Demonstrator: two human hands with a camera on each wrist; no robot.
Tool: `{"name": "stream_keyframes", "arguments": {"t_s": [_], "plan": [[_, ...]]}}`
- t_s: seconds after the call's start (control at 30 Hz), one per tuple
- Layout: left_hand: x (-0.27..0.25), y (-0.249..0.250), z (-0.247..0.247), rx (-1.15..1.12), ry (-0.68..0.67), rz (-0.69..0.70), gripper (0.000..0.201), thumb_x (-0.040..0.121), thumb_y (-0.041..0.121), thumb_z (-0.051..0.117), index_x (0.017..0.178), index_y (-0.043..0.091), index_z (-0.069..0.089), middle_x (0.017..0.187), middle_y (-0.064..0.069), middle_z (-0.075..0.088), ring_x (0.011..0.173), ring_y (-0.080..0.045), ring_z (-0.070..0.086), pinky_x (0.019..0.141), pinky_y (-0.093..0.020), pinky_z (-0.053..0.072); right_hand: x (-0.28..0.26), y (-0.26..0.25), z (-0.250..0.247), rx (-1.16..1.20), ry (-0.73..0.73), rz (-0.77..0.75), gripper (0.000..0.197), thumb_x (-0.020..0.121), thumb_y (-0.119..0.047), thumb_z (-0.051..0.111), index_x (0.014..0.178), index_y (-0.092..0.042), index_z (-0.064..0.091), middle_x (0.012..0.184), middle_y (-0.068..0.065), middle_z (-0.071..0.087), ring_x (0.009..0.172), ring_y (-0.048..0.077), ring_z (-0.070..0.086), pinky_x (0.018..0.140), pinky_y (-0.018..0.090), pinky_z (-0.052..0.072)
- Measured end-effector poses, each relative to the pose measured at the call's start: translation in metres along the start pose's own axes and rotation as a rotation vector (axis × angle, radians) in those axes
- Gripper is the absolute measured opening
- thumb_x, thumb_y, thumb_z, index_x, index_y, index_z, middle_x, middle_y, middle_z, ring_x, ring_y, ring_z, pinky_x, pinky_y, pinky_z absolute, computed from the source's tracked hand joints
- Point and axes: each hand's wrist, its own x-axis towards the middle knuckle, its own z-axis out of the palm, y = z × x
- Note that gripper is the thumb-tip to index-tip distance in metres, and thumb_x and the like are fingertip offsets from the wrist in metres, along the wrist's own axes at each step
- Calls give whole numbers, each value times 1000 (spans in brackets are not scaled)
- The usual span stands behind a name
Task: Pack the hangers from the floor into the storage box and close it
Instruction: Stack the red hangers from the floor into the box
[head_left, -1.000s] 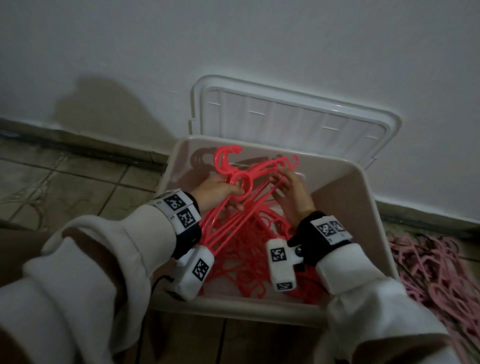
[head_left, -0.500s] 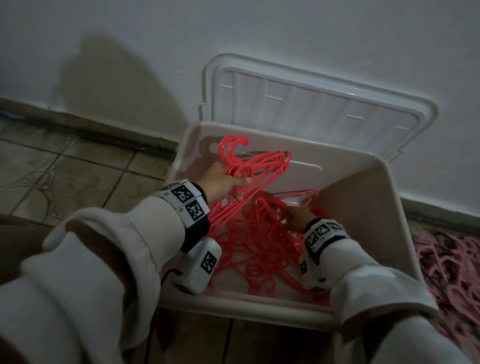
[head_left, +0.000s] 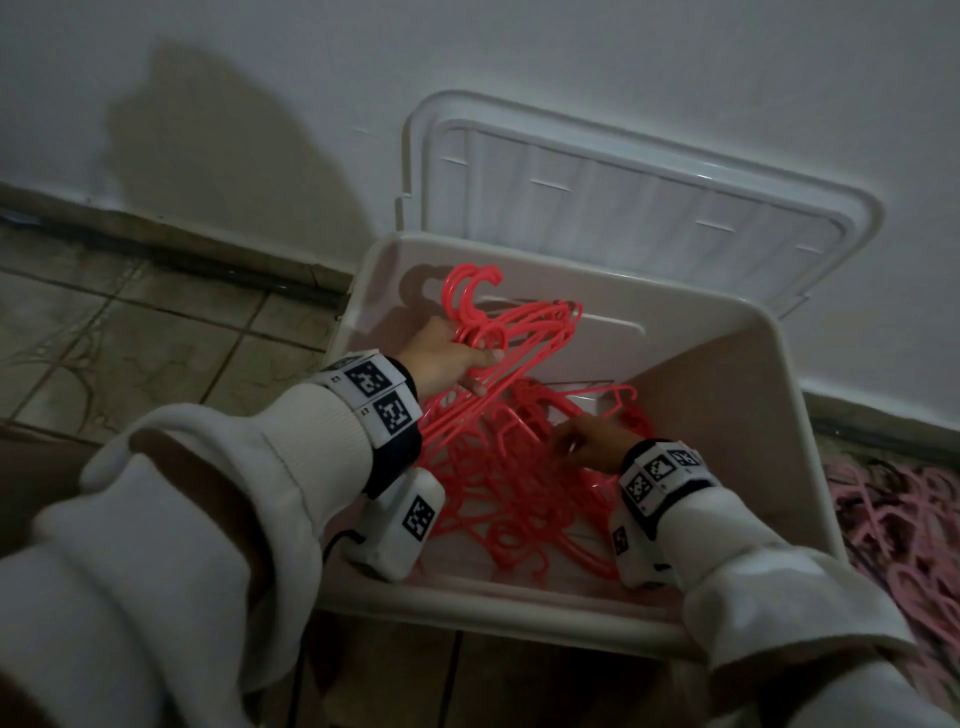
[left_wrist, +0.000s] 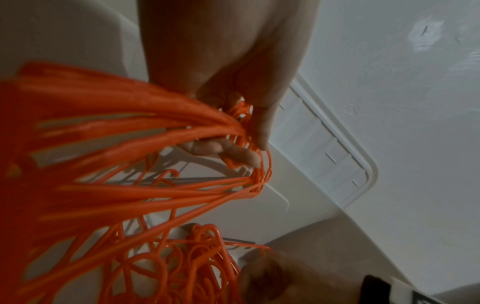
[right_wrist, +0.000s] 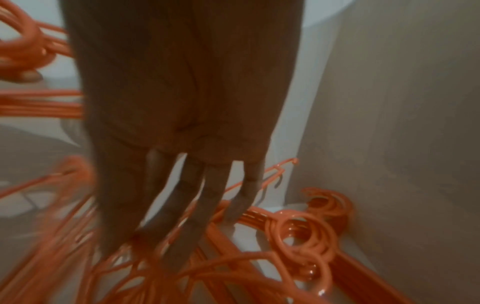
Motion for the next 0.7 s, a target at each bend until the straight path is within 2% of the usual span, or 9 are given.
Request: {"name": "stream_keyframes", "arguments": {"t_s": [0.07,0.13,0.23,0.27,0.33,0.4,0.5,0.6,0.7], "plan": [[1,-2,-2,10,-6,-7,7,87,3,60,91,9,60,72,-1,54,38,-5,54,44,-20,45,-2,-1,0,33,-93,-8,22,80,-8,68,102,-7,68,88,4,64,73,-1,57,79,27,46],[2,-5,-4,25,-14,-16,8,86,6,62,84,14,60,73,-2,57,37,-4,55,57,-29,43,-6,-6,1,104,-154,0,15,81,-14,69,94,-20,67,77,-6,64,54,-14,53,70,19,47],[1,-5,-4,17,-13,-16,9,86,4,61,83,12,60,72,-1,56,38,-4,55,51,-26,46,-10,-14,3,251,-149,107,26,88,-21,61,113,-13,58,85,-6,61,64,-2,56,52,8,45],[0,-4,-4,9,-14,-8,8,86,2,60,86,10,60,72,-1,55,39,-5,55,45,-20,47,-9,-16,3,289,-132,131,39,88,-26,60,124,-11,52,99,0,58,78,7,59,59,11,49],[-2,-3,-4,-7,-15,11,11,87,-1,59,95,6,60,73,-2,54,47,-10,56,42,-14,47,-8,-19,5,361,-134,158,69,77,-53,65,133,-17,46,121,1,53,111,20,54,91,29,50],[-1,-3,-4,-21,-27,15,15,87,-1,58,101,4,60,75,-4,55,54,-14,55,44,-15,50,-4,-22,7,488,-143,140,86,64,-74,60,132,-21,48,125,0,55,117,20,51,106,39,40],[0,-3,-4,-3,-23,9,14,87,0,58,100,4,59,74,-3,55,44,-8,56,42,-13,47,3,-22,4,325,121,137,45,95,-30,47,135,-9,41,125,16,54,89,11,57,81,15,45],[2,-4,-4,16,-8,-8,9,87,2,59,96,6,58,71,-1,54,35,-2,54,39,-14,43,4,-14,1,-11,180,181,48,90,-23,50,136,-24,34,123,15,56,101,29,60,85,36,48],[3,-6,-4,58,-12,-36,5,87,7,61,91,10,59,70,1,56,36,-3,55,41,-20,41,3,-16,4,-422,190,248,36,92,-31,47,128,-28,47,124,6,58,112,27,56,90,36,46]]}}
